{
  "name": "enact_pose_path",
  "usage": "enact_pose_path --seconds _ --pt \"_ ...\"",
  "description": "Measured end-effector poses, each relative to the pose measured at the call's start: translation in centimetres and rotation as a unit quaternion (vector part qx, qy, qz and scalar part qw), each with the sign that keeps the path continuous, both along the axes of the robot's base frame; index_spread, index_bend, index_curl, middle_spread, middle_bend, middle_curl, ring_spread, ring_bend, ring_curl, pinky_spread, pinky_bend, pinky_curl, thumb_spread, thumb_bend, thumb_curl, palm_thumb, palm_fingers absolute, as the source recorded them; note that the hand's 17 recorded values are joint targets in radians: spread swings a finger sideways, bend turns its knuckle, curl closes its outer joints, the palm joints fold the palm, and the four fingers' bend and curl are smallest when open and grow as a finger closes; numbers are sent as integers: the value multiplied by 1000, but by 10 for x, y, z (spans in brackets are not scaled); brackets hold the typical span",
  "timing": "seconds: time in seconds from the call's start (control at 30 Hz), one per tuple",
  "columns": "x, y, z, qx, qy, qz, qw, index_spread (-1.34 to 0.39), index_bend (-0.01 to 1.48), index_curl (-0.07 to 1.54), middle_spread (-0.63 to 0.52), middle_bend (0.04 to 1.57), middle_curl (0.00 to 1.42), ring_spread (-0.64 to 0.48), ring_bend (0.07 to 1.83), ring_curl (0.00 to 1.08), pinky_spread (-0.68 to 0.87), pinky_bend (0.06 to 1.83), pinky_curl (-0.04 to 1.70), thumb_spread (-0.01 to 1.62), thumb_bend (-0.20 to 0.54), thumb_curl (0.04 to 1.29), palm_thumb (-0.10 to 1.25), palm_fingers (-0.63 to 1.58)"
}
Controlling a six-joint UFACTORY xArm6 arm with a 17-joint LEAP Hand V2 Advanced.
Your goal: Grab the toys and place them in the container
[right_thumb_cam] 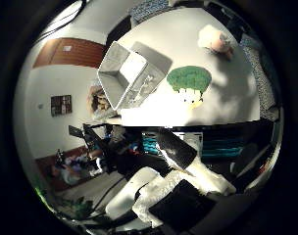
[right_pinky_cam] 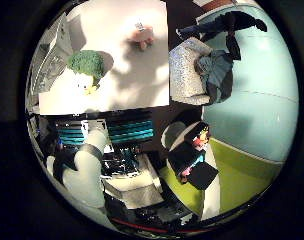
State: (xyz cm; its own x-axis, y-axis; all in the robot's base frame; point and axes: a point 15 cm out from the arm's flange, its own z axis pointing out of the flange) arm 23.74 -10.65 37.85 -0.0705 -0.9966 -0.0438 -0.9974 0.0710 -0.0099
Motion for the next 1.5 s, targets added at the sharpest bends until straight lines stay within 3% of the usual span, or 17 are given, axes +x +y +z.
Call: enact_pose_path --seconds 0.37,0.7,1.2,1.5 --pt "51 -23 20 -10 -22 -5 1000 -358 157 267 -11 199 322 195 310 242 459 428 288 1141 -21 307 545 173" --pt "115 -37 -5 -12 -41 -9 999 -357 155 259 -16 209 330 185 347 250 460 432 285 1146 -20 302 538 198" --pt "209 -67 -77 14 25 -26 999 -341 152 256 -2 206 335 189 346 243 457 453 286 1151 -21 302 529 173" --pt "226 -97 -131 22 43 -51 998 -327 154 257 -2 204 335 196 350 243 449 458 288 1155 -20 300 526 153"
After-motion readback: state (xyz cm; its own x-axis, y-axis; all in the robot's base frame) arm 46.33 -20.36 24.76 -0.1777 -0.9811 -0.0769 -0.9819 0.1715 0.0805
